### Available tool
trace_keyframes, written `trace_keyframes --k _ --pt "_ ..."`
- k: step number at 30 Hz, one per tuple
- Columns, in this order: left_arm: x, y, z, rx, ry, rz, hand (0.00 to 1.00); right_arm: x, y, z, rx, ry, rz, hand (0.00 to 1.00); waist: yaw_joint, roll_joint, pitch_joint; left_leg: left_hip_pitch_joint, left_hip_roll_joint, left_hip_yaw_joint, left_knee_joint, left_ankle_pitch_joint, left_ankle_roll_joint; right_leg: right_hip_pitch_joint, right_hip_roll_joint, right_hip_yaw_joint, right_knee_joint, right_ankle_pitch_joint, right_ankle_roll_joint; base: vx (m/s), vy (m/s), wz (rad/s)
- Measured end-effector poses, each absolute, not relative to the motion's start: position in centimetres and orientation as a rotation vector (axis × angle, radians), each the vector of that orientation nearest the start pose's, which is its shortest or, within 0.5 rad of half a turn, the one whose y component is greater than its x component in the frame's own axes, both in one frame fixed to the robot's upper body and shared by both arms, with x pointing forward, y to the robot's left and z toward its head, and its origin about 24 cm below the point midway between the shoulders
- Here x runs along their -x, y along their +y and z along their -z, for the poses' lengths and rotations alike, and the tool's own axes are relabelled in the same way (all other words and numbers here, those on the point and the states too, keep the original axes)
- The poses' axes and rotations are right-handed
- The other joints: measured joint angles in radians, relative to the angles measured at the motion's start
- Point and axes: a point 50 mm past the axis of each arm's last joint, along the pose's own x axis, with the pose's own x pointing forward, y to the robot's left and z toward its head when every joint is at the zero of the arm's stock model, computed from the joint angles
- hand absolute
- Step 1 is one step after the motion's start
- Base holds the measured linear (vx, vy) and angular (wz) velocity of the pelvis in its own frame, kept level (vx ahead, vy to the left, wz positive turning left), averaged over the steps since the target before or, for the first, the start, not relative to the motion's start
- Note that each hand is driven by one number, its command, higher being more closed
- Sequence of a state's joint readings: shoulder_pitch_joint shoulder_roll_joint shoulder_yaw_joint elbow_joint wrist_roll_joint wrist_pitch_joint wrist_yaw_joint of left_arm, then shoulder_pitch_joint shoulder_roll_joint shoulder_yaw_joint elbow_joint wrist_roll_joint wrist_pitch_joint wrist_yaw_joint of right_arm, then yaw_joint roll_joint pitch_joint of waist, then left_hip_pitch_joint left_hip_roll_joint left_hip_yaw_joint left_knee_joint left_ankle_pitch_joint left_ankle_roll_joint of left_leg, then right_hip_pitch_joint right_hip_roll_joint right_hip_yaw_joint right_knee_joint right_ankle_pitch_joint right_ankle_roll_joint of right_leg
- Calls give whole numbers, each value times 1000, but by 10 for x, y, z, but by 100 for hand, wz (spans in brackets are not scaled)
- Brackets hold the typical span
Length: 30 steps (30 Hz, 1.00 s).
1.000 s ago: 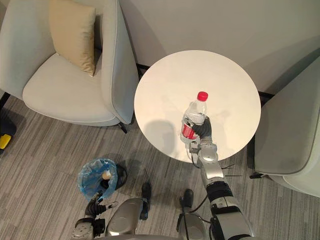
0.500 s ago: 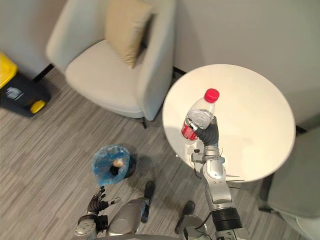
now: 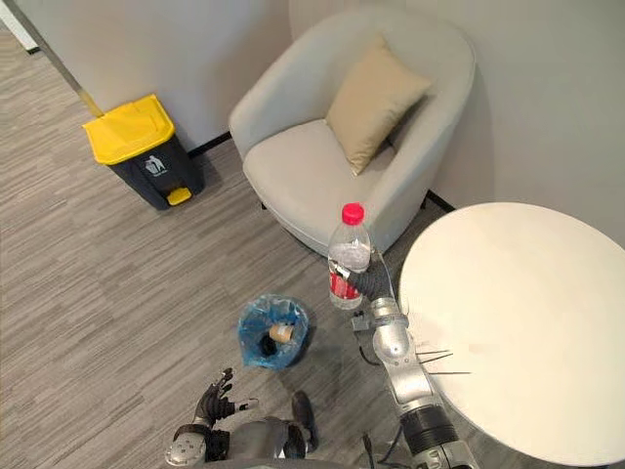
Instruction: Gather rubbish on tea table into small bin, then transfer packed bag to large trash can.
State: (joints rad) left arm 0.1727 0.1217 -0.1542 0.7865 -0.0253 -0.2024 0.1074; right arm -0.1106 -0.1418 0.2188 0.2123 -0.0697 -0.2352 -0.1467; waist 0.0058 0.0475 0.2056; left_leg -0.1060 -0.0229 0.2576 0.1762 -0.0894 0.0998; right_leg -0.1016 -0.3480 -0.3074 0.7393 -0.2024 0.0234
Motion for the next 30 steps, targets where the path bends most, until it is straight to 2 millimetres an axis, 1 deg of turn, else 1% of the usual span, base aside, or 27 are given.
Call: trace_keyframes --k 1,2,3,4,5,6,7,8,9,10,11,12,13,16,17,18,19,20,22,24,25,26,27,28,29,30 --pt "-125 176 132 -162 758 -37 0 -267 -121 -38 215 -138 -129 100 -5 0 0 3 0 -14 -3 -1 1 -27 36 51 -9 -25 20 124 89 71" --pt "-126 178 132 -166 760 -40 0 -265 -116 -37 228 -139 -168 100 -12 -1 1 8 -6 -41 -6 -2 3 -70 83 112 -51 -53 36 158 89 70" --pt "-127 179 133 -168 766 -44 0 -264 -112 -36 230 -135 -194 100 -13 0 4 19 -19 -71 -16 -2 2 -106 121 155 -110 -62 46 135 56 72" --pt "-127 179 134 -170 770 -42 0 -263 -110 -35 231 -132 -208 100 -16 3 6 24 -26 -90 -20 0 -1 -122 143 183 -145 -61 48 136 19 96" --pt "-128 179 135 -173 779 -38 0 -259 -111 -32 228 -120 -214 100 -24 8 8 29 -40 -127 -21 2 -6 -144 185 249 -219 -50 67 145 -15 123" --pt "-127 180 136 -180 789 -40 0 -252 -113 -29 224 -107 -214 100 -32 1 9 28 -60 -167 -14 -4 -14 -150 203 304 -286 -28 94 116 -19 138" --pt "-126 181 137 -180 795 -41 0 -248 -114 -27 222 -98 -214 100 -35 -5 9 27 -74 -190 -6 -10 -15 -149 202 315 -307 -19 103 164 -93 145" --pt "-125 183 137 -179 798 -52 0 -242 -116 -22 219 -80 -218 100 -43 -19 4 24 -99 -230 17 -29 -22 -147 187 304 -337 15 84 149 -115 109" --pt "-124 185 137 -180 798 -57 0 -239 -116 -21 219 -72 -222 100 -42 -23 1 19 -107 -242 30 -39 -24 -145 186 303 -344 45 68 245 -189 120" --pt "-124 184 138 -175 802 -61 0 -237 -117 -19 223 -64 -234 100 -45 -8 0 0 -100 -269 66 -67 -37 -134 187 281 -345 72 65 234 -176 81" --pt "-124 183 138 -167 800 -66 0 -236 -119 -18 233 -61 -240 100 -40 6 -4 -20 -79 -266 85 -86 -54 -131 191 249 -357 68 58 278 -220 91" --pt "-123 183 138 -164 801 -69 0 -236 -120 -18 241 -61 -247 100 -41 14 -6 -42 -51 -244 91 -86 -64 -132 193 212 -357 61 44 283 -218 81" --pt "-123 182 138 -161 802 -66 0 -236 -122 -18 250 -58 -255 100 -42 13 -5 -54 -35 -226 100 -63 -87 -138 193 183 -347 52 33 279 -211 76" --pt "-124 181 138 -160 798 -65 0 -236 -128 -18 279 -57 -261 100 -34 13 -4 -52 -28 -222 101 -58 -94 -129 192 162 -330 30 23 184 -115 41" --pt "-126 181 136 -158 789 -64 0 -238 -130 -20 302 -67 -271 100 -25 14 0 -52 -27 -204 102 -55 -100 -131 184 148 -304 14 21 153 -73 32" --pt "-128 181 135 -157 779 -64 0 -240 -130 -22 316 -74 -281 100 -23 12 8 -52 -28 -190 104 -50 -106 -131 177 142 -295 7 19 132 -59 33" --pt "-132 180 133 -155 760 -63 0 -242 -131 -25 341 -87 -295 100 -22 12 22 -55 -29 -165 109 -41 -116 -133 167 132 -277 2 15 62 -32 38" --pt "-137 180 129 -146 733 -68 0 -246 -131 -28 374 -104 -318 100 -22 13 43 -61 -28 -140 117 -29 -117 -136 154 112 -256 -3 12 41 -33 44" --pt "-145 181 124 -128 696 -85 0 -253 -125 -36 430 -146 -365 100 -20 16 76 -87 -20 -113 129 -27 -116 -168 150 105 -218 -6 11 3 -30 30" --pt "-167 186 115 -117 634 -122 0 -272 -110 -51 515 -236 -406 100 -16 8 143 -164 -6 -104 185 -28 -116 -243 148 105 -155 -5 10 -63 -44 20" --pt "-174 187 111 -114 614 -126 0 -277 -107 -54 530 -249 -416 100 -16 8 159 -191 0 -100 211 -29 -116 -264 146 105 -136 -5 10 -111 -53 28" --pt "-187 187 105 -108 576 -143 0 -285 -103 -58 571 -270 -423 100 -12 9 180 -255 14 -84 274 -34 -112 -313 145 106 -92 -5 10 -138 -50 26" --pt "-201 188 97 -86 529 -167 0 -293 -100 -64 598 -291 -414 100 5 10 199 -325 39 -61 350 -48 -107 -372 147 105 -39 -5 9 -145 -48 18" --pt "-208 188 93 -76 505 -182 0 -297 -100 -66 607 -299 -406 100 12 11 205 -363 53 -57 392 -60 -108 -405 151 105 -10 -5 9 -153 -41 7" --pt "-220 190 84 -50 462 -220 0 -304 -97 -75 627 -334 -378 100 18 10 214 -441 75 -56 465 -79 -104 -471 156 105 47 -8 4 -163 -29 10" --pt "-233 193 75 -33 422 -251 0 -310 -94 -87 635 -378 -352 100 20 10 229 -513 92 -53 531 -98 -99 -537 156 105 104 -17 -9 -165 -22 12"
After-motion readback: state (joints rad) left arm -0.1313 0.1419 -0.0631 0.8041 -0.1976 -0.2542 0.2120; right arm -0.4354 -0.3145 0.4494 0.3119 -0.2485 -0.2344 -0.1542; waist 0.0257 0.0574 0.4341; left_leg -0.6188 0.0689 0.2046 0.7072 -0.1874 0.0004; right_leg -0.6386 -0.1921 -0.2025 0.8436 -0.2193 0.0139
